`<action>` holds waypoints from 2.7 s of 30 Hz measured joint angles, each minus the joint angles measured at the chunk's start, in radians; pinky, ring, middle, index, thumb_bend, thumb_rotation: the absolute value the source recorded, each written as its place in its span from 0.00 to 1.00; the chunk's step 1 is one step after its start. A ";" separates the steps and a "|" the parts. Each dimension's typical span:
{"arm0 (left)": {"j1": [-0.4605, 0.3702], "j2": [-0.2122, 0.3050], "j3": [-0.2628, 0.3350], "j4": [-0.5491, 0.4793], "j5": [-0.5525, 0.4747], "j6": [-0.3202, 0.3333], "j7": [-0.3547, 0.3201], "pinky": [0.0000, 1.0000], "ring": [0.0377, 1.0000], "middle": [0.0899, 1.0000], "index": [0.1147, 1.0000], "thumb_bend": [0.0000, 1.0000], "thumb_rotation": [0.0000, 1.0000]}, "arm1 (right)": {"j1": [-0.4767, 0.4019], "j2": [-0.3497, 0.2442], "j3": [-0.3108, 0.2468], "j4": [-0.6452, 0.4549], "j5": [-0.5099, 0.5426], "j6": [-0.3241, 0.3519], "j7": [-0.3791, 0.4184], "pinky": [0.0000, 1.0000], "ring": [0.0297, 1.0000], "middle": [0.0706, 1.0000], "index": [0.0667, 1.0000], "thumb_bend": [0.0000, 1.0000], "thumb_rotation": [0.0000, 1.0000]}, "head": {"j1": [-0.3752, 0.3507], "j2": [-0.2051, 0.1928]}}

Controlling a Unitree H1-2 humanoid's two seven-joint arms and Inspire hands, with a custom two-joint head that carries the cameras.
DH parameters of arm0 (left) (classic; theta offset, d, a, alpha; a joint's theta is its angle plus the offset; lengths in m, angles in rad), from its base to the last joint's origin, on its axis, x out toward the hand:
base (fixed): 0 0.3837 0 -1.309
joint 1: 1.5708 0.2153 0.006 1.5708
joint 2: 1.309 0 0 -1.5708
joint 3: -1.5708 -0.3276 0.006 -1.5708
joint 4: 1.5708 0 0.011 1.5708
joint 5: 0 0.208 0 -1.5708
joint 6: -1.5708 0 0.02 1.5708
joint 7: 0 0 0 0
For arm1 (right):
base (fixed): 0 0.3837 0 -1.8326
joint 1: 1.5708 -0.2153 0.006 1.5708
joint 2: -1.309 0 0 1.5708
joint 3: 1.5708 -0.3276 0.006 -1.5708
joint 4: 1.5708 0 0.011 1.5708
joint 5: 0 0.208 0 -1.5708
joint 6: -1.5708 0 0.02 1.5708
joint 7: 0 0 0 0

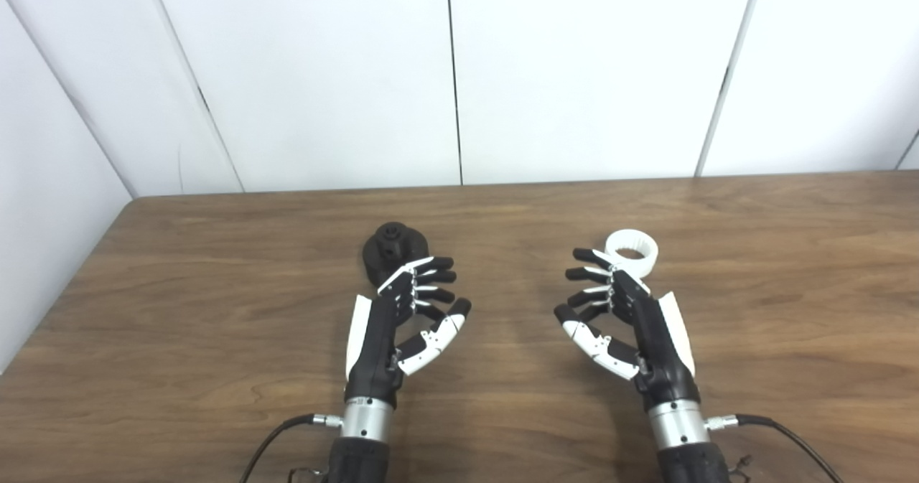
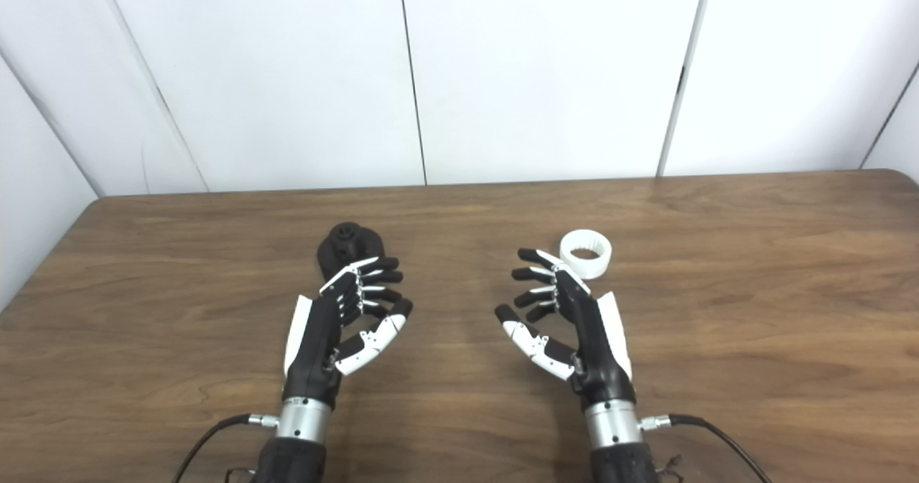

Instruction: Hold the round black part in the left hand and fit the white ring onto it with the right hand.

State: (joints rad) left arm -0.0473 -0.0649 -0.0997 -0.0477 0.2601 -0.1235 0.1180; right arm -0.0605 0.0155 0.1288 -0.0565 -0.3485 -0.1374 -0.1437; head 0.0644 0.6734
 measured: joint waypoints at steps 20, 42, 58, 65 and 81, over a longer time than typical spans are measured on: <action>0.000 0.000 0.002 -0.001 0.000 0.000 -0.002 0.48 0.58 0.66 0.65 0.48 0.20 | 0.000 0.000 0.000 0.000 0.008 -0.001 -0.002 0.49 0.58 0.69 0.74 0.55 0.28 | 0.035 -0.012; 0.006 -0.039 -0.018 0.043 0.045 -0.041 0.040 0.49 0.59 0.65 0.63 0.48 0.19 | -0.008 -0.032 -0.016 0.022 0.062 -0.081 0.001 0.49 0.59 0.71 0.74 0.56 0.34 | 0.186 -0.057; -0.006 0.061 -0.002 -0.039 0.201 0.038 0.033 0.63 0.71 0.73 0.73 0.55 0.35 | -0.008 -0.032 -0.016 0.022 0.064 -0.080 0.009 0.49 0.59 0.71 0.74 0.56 0.34 | 0.179 -0.055; -0.018 0.107 0.011 -0.060 0.233 0.097 0.016 0.67 0.75 0.77 0.74 0.58 0.31 | -0.008 -0.035 -0.017 0.022 0.064 -0.080 0.011 0.49 0.58 0.71 0.74 0.55 0.34 | 0.178 -0.057; -0.083 0.240 0.018 -0.112 0.335 0.171 -0.052 0.69 0.81 0.84 0.80 0.62 0.35 | -0.013 -0.035 -0.017 0.027 0.067 -0.080 0.013 0.48 0.58 0.70 0.74 0.55 0.31 | 0.172 -0.063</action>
State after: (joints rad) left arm -0.1305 0.1752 -0.0819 -0.1598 0.5951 0.0478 0.0661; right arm -0.0735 -0.0191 0.1114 -0.0290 -0.2815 -0.2179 -0.1305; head 0.2362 0.6105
